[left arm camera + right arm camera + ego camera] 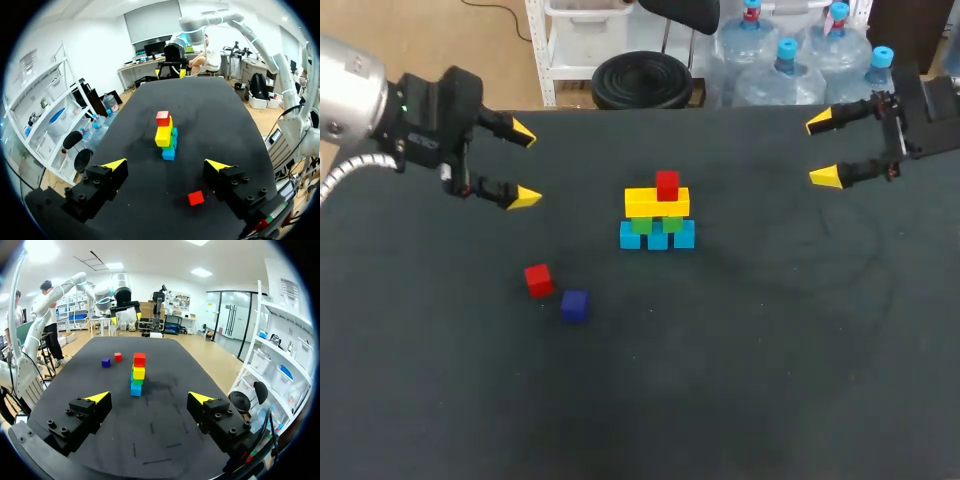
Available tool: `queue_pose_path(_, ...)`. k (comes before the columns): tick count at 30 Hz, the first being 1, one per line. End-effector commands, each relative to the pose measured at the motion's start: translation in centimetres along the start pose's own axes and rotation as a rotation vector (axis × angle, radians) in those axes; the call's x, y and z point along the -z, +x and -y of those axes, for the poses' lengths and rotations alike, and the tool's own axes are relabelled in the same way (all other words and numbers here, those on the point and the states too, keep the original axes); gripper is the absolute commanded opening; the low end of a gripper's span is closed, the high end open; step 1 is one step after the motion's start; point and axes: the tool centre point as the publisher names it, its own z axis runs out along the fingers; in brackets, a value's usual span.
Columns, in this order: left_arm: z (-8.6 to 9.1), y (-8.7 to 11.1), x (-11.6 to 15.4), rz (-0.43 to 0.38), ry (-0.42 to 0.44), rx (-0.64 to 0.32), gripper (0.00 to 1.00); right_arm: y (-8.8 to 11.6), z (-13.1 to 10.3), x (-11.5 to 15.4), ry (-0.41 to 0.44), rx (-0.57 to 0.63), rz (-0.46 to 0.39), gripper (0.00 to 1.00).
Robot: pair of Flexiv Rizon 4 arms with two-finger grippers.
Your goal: Place the blue cubes, place green cubes on the blue cubes, place the yellow cubes on the green cubes, then place the red cubes on the yellow cubes, and place purple cube on the red cubes.
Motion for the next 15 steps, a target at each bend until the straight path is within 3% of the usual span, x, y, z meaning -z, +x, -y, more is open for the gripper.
queue_pose_path(1,2.6,0.1,-0.4,-0.016,-0.088,0.020,1.00,0.0,0.1,-0.1,0.000,0.001,0.002,1.00)
queue_pose_path(8,4.9,1.8,-0.6,-0.051,-0.115,0.057,1.00,0.0,0.1,-0.1,0.000,0.001,0.002,1.00)
queue_pose_path(15,6.2,3.6,-0.3,-0.068,-0.106,0.066,1.00,0.0,0.1,-0.1,0.000,0.001,0.002,1.00)
